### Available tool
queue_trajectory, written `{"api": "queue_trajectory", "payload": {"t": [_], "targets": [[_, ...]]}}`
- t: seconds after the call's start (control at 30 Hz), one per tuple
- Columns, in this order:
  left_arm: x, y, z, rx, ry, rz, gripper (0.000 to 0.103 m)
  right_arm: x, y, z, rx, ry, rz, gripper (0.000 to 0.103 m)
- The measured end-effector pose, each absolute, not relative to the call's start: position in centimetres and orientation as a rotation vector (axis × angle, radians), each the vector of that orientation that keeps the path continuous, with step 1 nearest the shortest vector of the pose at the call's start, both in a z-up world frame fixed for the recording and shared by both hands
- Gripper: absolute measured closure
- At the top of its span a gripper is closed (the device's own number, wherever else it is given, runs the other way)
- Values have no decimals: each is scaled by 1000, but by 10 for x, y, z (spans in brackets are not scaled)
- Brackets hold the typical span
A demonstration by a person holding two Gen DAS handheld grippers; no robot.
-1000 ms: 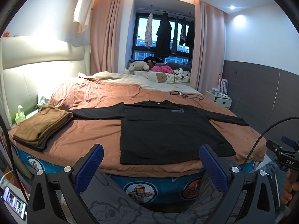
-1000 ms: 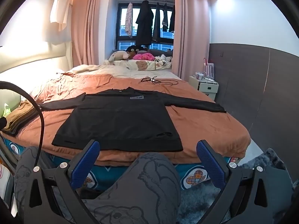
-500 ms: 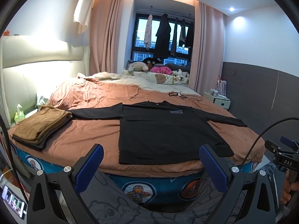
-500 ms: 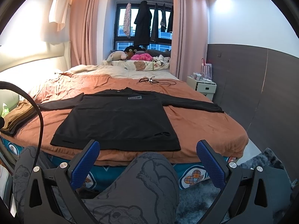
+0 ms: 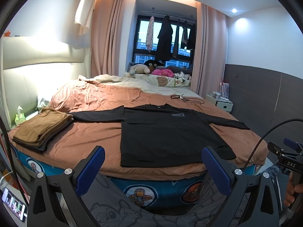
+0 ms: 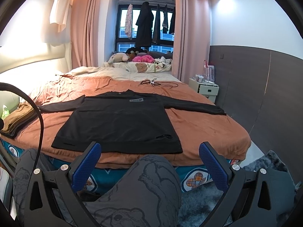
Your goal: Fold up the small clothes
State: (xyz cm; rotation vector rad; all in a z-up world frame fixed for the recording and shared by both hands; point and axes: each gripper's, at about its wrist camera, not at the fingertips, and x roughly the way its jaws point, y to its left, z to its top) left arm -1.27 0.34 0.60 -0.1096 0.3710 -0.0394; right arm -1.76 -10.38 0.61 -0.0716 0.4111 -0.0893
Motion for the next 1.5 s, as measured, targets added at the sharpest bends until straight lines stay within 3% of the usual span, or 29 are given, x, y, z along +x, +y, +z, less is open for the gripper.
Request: {"api": "queue_trajectory", "payload": {"t": [1.5], "targets": [[-17,4,5,-114,359,-42,0,-9,-93,0,-90,415,-95,0]]}}
